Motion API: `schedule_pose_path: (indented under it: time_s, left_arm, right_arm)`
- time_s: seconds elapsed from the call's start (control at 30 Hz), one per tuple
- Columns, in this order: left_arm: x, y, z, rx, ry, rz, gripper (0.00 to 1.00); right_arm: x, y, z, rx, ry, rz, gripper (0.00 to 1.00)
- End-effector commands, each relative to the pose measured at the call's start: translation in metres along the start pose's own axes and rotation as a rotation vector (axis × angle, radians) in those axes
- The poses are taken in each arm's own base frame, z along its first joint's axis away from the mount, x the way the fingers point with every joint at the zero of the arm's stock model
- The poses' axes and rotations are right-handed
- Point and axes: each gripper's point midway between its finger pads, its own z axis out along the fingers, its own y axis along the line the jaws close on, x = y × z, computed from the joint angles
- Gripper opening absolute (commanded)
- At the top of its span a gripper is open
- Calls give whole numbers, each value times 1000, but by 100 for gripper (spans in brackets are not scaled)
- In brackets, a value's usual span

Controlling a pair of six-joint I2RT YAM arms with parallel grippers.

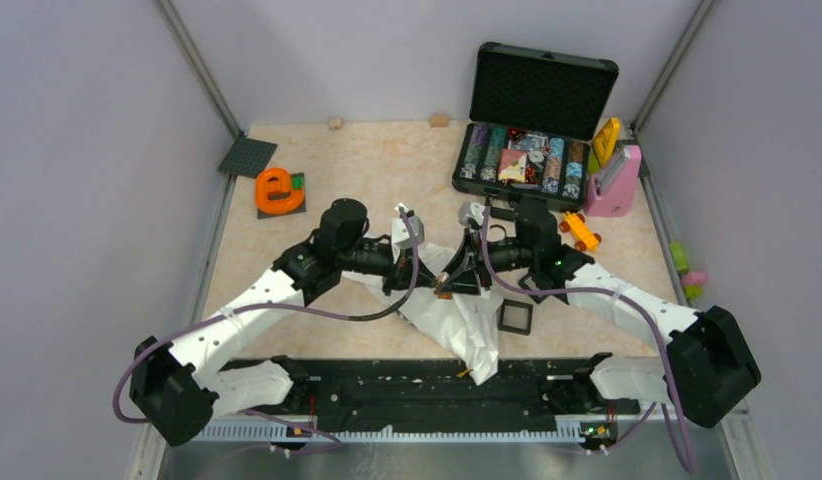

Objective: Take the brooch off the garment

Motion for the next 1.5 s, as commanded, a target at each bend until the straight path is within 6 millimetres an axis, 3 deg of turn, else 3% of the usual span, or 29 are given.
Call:
schedule_pose_path:
  time_s: [0.0,0.03,0.1,0.17,0.23,0.37,0.53,0.57,0.63,0.7,0.83,1.0,1.03,1.17,1.2,1.23,1.33,1.47]
  left_arm:
    - [-27,-12,-5,49,-80,98,2]
    - [-28,-9,-5,33,-83,92,10]
    - [-31,-4,-5,-2,-99,59,38]
    - [-35,5,-6,-72,-124,-3,64]
    - [-39,6,-8,-92,-170,-40,68]
    - [-44,7,-13,-118,-290,-67,68]
    - [-47,12,-24,-172,-498,-153,53]
    - [-56,9,-29,-159,-585,-154,52]
    - [-52,10,-30,-141,-661,-214,51]
    - [-49,11,-29,-128,-689,-254,51]
    - [-53,4,-26,-54,-709,-274,34]
    - [-59,0,-26,-19,-711,-269,33]
    - [-59,-1,-26,-17,-711,-266,31]
    - [-58,-3,-20,11,-660,-246,1]
    - [-56,-4,-17,18,-639,-246,0]
    - [-54,-3,-16,20,-627,-245,3]
    - [-50,-4,-15,19,-608,-250,24]
    - [-45,-2,-14,8,-606,-267,28]
  right_arm:
    - [-28,17,-2,-70,-67,-67,26]
    - [-29,18,-2,-74,-72,-63,24]
    - [-32,18,-2,-72,-81,-47,23]
    - [-36,11,-1,-23,-101,-23,10]
    - [-38,2,0,24,-124,9,0]
    - [-40,3,-1,35,-180,41,0]
    - [-52,4,-8,80,-269,37,0]
    - [-55,5,-9,85,-291,36,0]
    - [-60,9,-12,84,-326,28,0]
    - [-63,12,-15,88,-343,23,0]
    - [-65,16,-16,75,-347,26,0]
    - [-64,19,-16,62,-344,33,0]
    - [-64,19,-16,62,-343,36,0]
    - [-65,20,-17,61,-352,33,0]
    - [-65,19,-17,66,-356,32,0]
    - [-66,18,-17,74,-361,34,0]
    - [-70,16,-20,99,-383,33,0]
    - [-76,19,-23,101,-418,25,0]
